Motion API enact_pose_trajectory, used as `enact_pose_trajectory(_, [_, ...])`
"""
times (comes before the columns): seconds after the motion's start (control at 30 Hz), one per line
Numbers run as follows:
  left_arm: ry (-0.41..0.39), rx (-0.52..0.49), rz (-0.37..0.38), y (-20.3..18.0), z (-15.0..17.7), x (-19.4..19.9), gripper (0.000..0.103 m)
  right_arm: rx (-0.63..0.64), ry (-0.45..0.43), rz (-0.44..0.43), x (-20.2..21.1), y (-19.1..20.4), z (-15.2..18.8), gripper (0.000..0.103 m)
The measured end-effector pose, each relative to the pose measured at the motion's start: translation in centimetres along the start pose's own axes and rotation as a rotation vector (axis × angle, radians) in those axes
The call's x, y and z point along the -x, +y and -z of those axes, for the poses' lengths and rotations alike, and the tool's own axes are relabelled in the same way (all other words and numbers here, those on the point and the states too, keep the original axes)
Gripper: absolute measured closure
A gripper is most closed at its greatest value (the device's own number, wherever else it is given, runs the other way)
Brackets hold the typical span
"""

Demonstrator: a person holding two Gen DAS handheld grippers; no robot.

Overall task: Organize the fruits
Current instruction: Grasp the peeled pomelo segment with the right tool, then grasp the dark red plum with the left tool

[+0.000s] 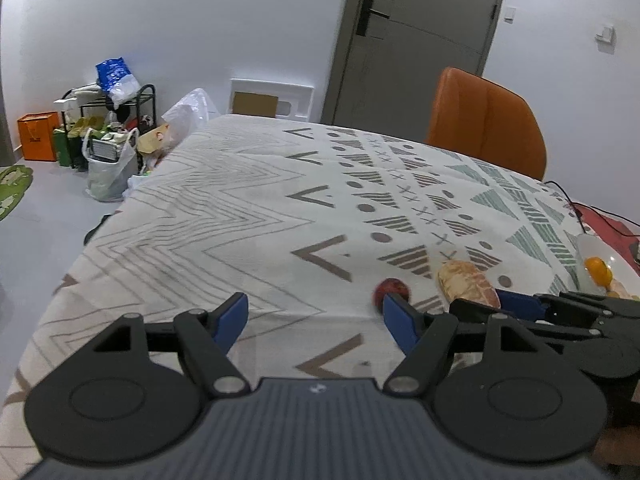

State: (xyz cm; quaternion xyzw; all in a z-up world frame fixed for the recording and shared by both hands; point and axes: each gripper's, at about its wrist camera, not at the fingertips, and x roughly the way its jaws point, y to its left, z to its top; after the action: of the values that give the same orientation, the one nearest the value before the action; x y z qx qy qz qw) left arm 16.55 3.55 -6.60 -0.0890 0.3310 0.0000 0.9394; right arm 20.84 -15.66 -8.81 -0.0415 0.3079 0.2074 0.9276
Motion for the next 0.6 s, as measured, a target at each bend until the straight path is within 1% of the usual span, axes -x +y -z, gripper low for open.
enact_pose_trajectory(0.33, [-0.015,-0.042,0.053,-3.1,-0.5,-1.0,0.030,-0.040,-0.030,0.027,2.6,-2.8,0.6,0.071])
enact_pose_trajectory(0.5, [-0.003,-0.053,0.069,-4.3,-0.5,-1.7,0.031,-0.062,-0.044,0.040,3.6,-4.3,0.8,0.071])
enact_pose_trajectory(0.6, [-0.009,-0.068,0.068,-5.0,-0.4,-1.8,0.032,-0.077,-0.051,0.047,4.1,-5.1,0.9,0.071])
